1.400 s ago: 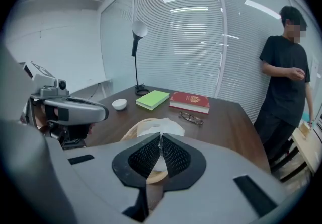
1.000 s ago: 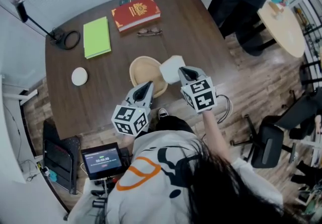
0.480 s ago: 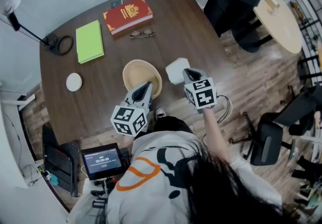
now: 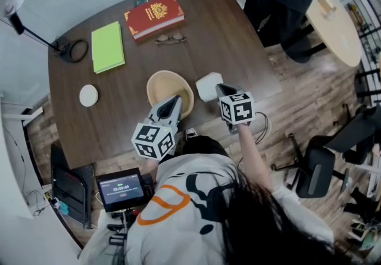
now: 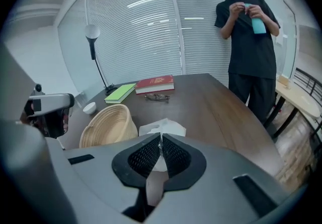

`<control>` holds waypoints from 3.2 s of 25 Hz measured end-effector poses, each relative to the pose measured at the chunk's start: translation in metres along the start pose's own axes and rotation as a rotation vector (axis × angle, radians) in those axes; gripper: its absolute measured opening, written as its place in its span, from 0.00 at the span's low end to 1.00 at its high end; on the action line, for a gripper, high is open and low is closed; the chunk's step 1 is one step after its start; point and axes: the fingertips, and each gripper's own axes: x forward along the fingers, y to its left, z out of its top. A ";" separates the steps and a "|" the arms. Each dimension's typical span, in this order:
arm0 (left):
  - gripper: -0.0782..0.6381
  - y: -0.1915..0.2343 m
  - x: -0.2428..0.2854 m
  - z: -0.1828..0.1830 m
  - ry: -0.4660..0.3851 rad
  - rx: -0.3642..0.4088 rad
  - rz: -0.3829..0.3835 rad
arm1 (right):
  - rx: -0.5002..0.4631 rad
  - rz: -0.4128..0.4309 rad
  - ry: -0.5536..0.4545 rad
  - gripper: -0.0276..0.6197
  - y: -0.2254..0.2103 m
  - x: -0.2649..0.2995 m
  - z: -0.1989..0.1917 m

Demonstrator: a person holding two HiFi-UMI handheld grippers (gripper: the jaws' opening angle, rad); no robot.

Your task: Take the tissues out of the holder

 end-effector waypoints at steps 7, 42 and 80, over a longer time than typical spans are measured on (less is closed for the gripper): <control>0.11 0.011 -0.003 -0.001 0.004 -0.003 0.028 | -0.006 0.011 0.038 0.07 0.002 0.019 -0.012; 0.11 0.005 -0.033 -0.006 -0.001 0.022 0.008 | 0.000 0.051 -0.121 0.18 0.059 -0.021 0.010; 0.11 -0.031 -0.195 -0.087 0.003 -0.028 -0.061 | 0.029 0.116 -0.146 0.13 0.235 -0.126 -0.103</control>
